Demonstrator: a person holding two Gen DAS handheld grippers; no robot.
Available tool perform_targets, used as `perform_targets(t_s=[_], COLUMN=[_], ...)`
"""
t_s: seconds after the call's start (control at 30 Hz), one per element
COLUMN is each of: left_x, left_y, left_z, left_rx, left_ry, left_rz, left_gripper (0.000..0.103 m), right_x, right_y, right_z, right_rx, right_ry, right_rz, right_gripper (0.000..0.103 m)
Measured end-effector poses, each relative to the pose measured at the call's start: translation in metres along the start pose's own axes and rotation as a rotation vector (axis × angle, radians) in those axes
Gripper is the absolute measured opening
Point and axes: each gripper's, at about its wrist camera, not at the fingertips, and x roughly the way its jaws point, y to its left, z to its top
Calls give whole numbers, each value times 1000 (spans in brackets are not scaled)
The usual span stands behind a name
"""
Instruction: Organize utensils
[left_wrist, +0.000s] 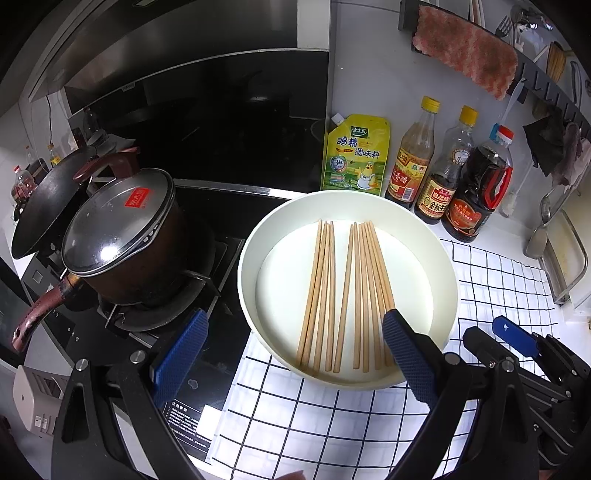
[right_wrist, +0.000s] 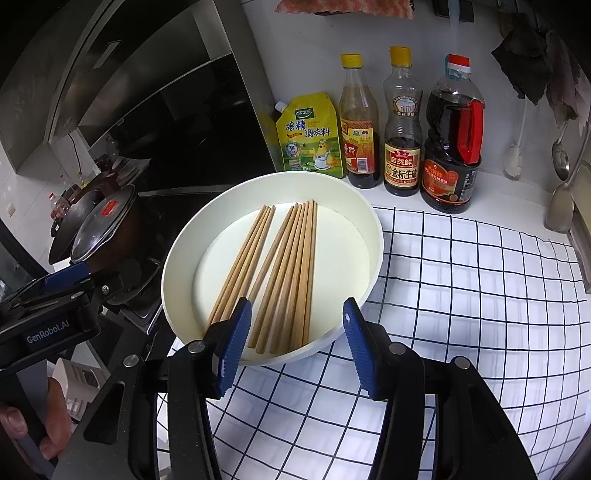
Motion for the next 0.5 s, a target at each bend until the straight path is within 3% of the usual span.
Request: perform_targets(t_s=[0.5], left_x=[1], left_y=[2], left_z=[-1], left_rx=[-3], left_ry=[18], left_rz=[-4], left_gripper=[94], right_x=[-3], right_y=[2], right_z=[-1], right_rx=[-12], right_ry=[-1], right_rz=[1], right_gripper=[50])
